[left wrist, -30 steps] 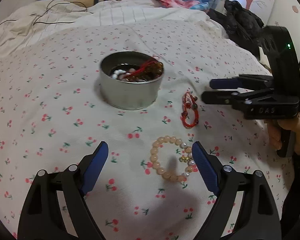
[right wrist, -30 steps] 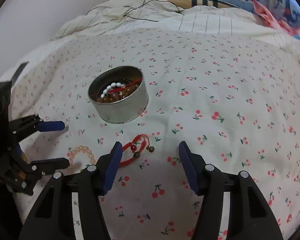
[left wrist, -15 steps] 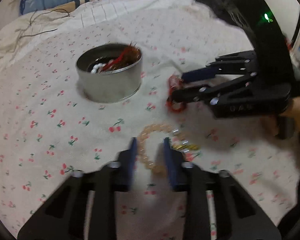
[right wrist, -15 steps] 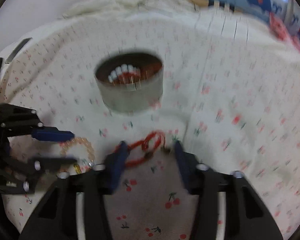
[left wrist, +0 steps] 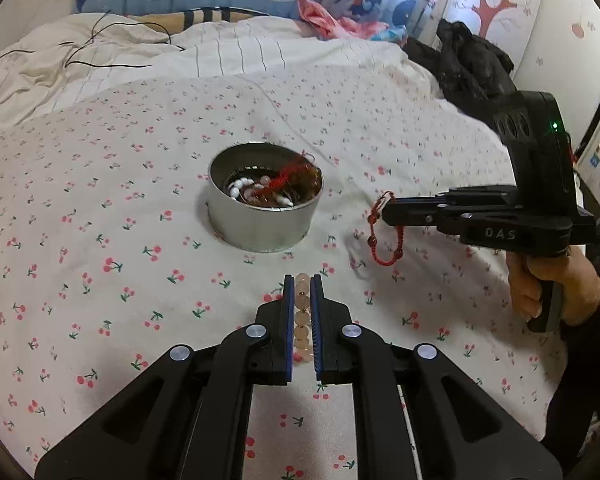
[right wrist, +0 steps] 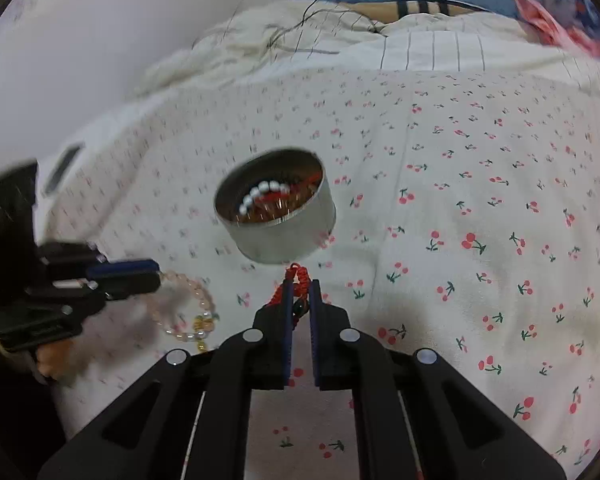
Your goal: Organize jewelry
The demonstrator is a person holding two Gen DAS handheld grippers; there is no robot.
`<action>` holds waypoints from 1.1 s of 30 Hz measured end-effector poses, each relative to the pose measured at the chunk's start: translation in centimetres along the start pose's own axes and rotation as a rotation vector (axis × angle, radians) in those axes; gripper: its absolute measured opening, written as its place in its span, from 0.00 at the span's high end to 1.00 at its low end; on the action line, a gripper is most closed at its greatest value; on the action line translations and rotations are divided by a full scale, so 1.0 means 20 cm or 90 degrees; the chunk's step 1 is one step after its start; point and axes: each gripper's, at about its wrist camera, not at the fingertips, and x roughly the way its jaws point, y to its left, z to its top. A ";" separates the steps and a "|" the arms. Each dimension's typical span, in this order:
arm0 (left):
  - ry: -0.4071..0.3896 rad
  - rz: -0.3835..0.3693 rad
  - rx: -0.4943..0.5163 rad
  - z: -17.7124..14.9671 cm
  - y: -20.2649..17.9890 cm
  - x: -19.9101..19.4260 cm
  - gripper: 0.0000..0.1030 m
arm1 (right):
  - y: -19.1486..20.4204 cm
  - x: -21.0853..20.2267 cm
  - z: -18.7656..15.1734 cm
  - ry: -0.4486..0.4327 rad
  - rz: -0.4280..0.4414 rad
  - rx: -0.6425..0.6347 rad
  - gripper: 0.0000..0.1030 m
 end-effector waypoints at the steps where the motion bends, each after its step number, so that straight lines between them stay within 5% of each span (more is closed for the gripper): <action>1: -0.002 -0.002 -0.002 0.00 0.00 -0.01 0.93 | -0.01 -0.01 0.01 -0.006 0.011 0.007 0.92; 12: -0.034 0.021 0.031 0.10 -0.07 -0.09 0.93 | 0.01 -0.11 0.06 -0.072 0.096 0.049 0.92; 33: -0.080 0.110 0.089 0.27 -0.22 -0.18 0.93 | -0.01 -0.17 0.07 -0.094 0.123 0.060 0.92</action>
